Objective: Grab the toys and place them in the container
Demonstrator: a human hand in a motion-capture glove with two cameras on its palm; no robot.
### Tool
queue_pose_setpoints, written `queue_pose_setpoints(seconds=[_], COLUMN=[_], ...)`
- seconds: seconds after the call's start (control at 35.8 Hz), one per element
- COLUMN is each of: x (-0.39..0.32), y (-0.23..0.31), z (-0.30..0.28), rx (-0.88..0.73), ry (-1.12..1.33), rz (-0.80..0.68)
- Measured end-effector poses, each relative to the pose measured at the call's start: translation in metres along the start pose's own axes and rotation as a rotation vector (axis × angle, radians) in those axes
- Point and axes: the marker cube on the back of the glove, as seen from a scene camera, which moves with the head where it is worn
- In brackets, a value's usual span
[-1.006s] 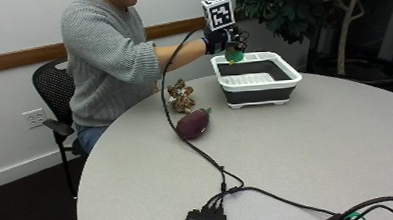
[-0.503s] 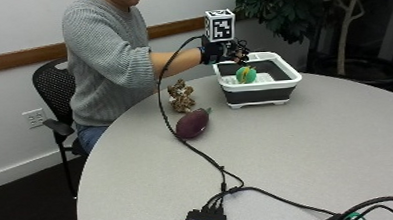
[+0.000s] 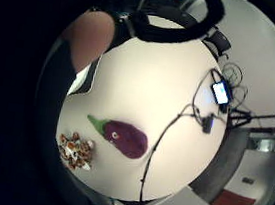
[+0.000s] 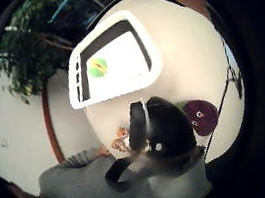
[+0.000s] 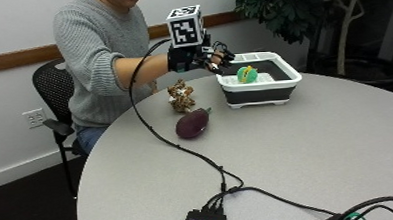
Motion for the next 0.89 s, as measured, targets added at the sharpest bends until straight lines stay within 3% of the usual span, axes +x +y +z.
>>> queue_pose_setpoints(seconds=[0.17,0.36,0.45,0.89], x=[0.030,0.062,0.056,0.059], y=[0.020,0.051,0.066,0.047], z=[0.031,0.145,0.180,0.159], rx=[-0.054,-0.268,-0.265,-0.009], ry=[0.029,0.055,0.035,0.065], rz=[0.089,0.228,0.215,0.138])
